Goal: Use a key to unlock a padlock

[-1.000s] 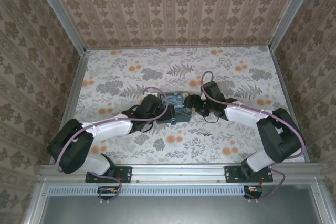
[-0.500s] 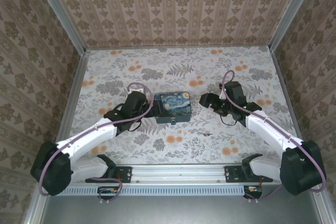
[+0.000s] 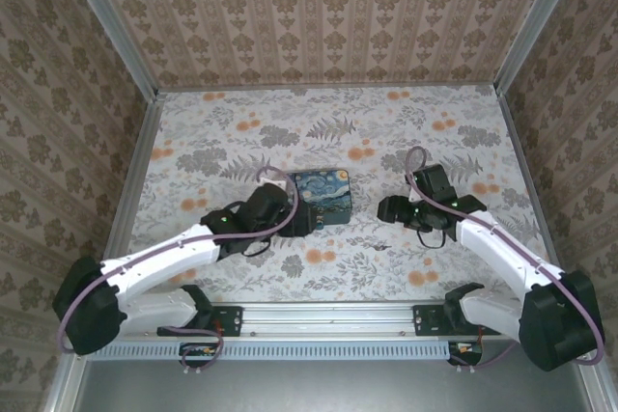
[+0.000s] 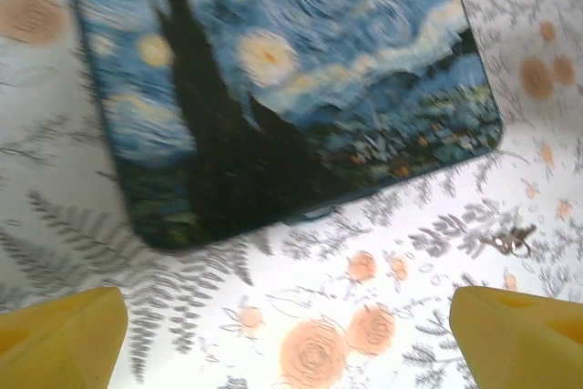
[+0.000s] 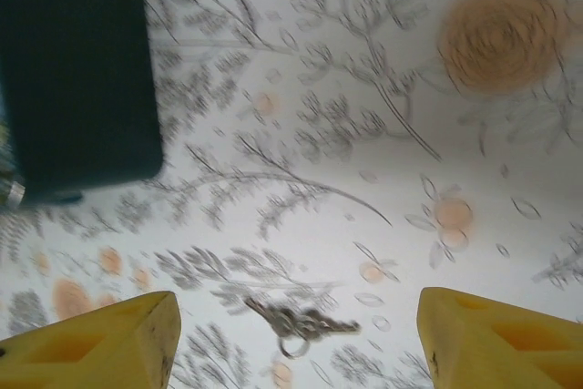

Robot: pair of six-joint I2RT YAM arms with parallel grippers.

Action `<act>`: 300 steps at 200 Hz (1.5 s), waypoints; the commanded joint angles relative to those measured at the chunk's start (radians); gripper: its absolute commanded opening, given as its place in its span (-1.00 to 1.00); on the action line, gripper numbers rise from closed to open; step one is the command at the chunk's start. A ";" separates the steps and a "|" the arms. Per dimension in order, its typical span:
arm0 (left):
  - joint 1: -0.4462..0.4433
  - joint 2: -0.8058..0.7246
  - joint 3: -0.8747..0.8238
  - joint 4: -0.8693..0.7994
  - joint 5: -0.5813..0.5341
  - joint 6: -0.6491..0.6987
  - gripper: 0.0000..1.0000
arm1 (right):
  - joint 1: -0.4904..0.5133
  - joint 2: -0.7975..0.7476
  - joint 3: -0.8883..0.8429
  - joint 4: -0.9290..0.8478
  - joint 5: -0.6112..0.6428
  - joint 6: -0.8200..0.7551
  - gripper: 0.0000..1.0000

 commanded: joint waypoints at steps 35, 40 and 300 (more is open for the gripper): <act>-0.076 0.111 0.093 0.054 -0.072 -0.098 1.00 | 0.017 0.008 -0.063 -0.025 0.032 -0.012 0.26; -0.076 0.114 0.095 0.054 -0.076 -0.099 1.00 | 0.024 0.015 -0.067 0.001 0.030 -0.005 0.25; -0.031 0.043 -0.011 0.096 -0.115 -0.106 1.00 | 0.393 0.149 -0.132 0.134 0.151 0.204 0.06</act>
